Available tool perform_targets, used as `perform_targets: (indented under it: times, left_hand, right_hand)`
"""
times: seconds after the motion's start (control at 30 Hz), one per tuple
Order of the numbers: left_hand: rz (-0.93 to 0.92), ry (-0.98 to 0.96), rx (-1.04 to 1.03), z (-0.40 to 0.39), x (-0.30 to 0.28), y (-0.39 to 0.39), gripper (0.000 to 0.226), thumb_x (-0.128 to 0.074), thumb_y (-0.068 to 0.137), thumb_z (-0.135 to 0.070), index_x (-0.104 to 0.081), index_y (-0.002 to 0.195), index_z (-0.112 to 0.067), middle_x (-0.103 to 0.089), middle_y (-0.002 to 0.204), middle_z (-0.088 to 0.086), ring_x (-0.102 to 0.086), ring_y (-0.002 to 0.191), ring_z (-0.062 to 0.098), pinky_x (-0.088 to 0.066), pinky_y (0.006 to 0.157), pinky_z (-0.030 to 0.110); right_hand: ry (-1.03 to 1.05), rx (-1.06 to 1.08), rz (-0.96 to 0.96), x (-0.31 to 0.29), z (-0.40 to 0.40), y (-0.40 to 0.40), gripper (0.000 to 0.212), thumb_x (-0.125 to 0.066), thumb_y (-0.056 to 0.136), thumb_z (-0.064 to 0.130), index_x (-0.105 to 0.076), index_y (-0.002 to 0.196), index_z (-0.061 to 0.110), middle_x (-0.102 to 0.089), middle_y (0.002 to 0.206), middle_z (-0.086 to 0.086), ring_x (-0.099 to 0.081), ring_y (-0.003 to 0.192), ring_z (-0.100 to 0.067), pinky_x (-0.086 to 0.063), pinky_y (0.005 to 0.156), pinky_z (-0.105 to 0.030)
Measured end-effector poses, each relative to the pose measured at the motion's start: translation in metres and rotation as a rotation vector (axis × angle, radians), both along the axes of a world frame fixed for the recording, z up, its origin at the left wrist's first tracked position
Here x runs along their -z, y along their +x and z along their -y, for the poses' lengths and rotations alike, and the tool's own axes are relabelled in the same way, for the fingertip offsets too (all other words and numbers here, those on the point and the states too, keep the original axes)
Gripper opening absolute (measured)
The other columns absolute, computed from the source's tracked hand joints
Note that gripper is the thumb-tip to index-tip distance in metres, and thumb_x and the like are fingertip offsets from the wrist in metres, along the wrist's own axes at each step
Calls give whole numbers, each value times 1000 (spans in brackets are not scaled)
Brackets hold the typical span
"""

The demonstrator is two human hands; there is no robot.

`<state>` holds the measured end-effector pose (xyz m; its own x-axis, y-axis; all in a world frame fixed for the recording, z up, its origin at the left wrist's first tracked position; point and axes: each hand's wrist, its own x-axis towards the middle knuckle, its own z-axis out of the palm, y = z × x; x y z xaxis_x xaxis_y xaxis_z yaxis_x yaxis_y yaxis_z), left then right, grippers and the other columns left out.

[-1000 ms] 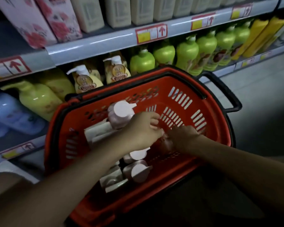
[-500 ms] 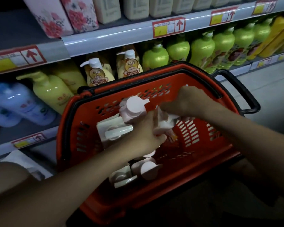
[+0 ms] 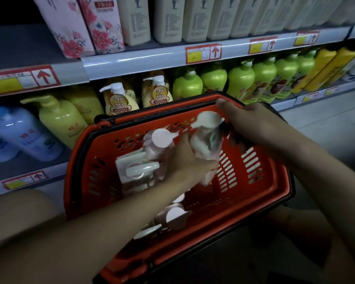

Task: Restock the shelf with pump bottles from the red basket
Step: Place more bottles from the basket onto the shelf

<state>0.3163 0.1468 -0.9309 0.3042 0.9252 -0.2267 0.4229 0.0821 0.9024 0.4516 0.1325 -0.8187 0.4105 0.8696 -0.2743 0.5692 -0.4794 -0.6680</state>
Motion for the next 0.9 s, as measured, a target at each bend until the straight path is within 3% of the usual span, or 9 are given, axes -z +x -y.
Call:
perform_targets:
  times: [0.17, 0.27, 0.37, 0.43, 0.53, 0.63, 0.73, 0.8, 0.9]
  left_hand:
    - [292, -267, 19, -12, -18, 3, 50, -87, 53, -37, -75, 99, -23, -80, 93, -5, -76, 88, 16, -62, 84, 44]
    - [434, -358, 29, -23, -33, -6, 58, -85, 55, -40, -75, 106, -13, -80, 99, 8, -77, 95, 28, -59, 93, 54]
    - [596, -416, 47, -39, -52, -23, 49, -77, 74, -29, -69, 117, -7, -77, 110, 14, -74, 104, 30, -58, 95, 50]
    - [672, -416, 80, -46, -65, -35, 44, -69, 87, -24, -63, 127, -8, -74, 120, 15, -71, 113, 29, -57, 98, 47]
    - [760, -385, 147, -49, -78, -63, 48, -66, 93, -18, -52, 139, -13, -68, 132, 16, -66, 121, 32, -54, 100, 50]
    - [695, -246, 181, -42, -90, -92, 66, -78, 82, -21, -48, 141, -24, -68, 133, 7, -67, 120, 27, -58, 94, 45]
    - [431, 16, 220, -32, -114, -129, 78, -85, 71, -39, -48, 140, -39, -67, 134, -11, -64, 124, 13, -55, 101, 43]
    - [343, 111, 220, -29, -137, -160, 74, -86, 69, -47, -52, 135, -45, -66, 134, -17, -64, 123, 8, -53, 102, 38]
    - [346, 199, 118, -27, -176, -209, 56, -87, 65, -40, -67, 118, -37, -76, 115, -13, -74, 102, 7, -58, 78, 19]
  right_hand:
    - [116, -77, -78, 6, -1, 7, 64, -52, 99, 55, -67, 92, -7, -65, 67, -18, -59, 60, -23, -49, 63, -36]
    - [217, -85, -114, 2, 7, 13, 57, -59, 91, 62, -67, 94, 6, -64, 67, -1, -61, 62, -11, -48, 66, -34]
    - [93, -154, -96, 1, 21, 18, 46, -66, 83, 66, -67, 100, 23, -72, 90, -8, -72, 75, -17, -57, 71, -37]
    - [-10, -174, -306, 5, 31, 15, 41, -70, 83, 58, -69, 106, 25, -76, 102, -10, -77, 84, -23, -63, 72, -39]
    - [77, -130, -692, 4, 34, -7, 39, -75, 84, 38, -70, 116, 15, -77, 110, -13, -76, 99, -32, -63, 74, -36]
    - [186, -97, -669, -3, 33, -32, 48, -79, 73, 33, -70, 111, 5, -77, 104, -18, -72, 99, -44, -57, 80, -51]
    - [231, -135, -735, -11, 34, -66, 49, -82, 68, 23, -64, 107, -2, -79, 99, -16, -76, 86, -29, -59, 67, -32]
    - [266, -201, -798, -18, 31, -95, 51, -85, 67, 19, -63, 109, 0, -79, 105, -14, -76, 93, -26, -60, 69, -27]
    - [368, -272, -915, -40, 15, -139, 54, -91, 64, 18, -65, 110, 3, -78, 111, -15, -74, 106, -30, -61, 80, -33]
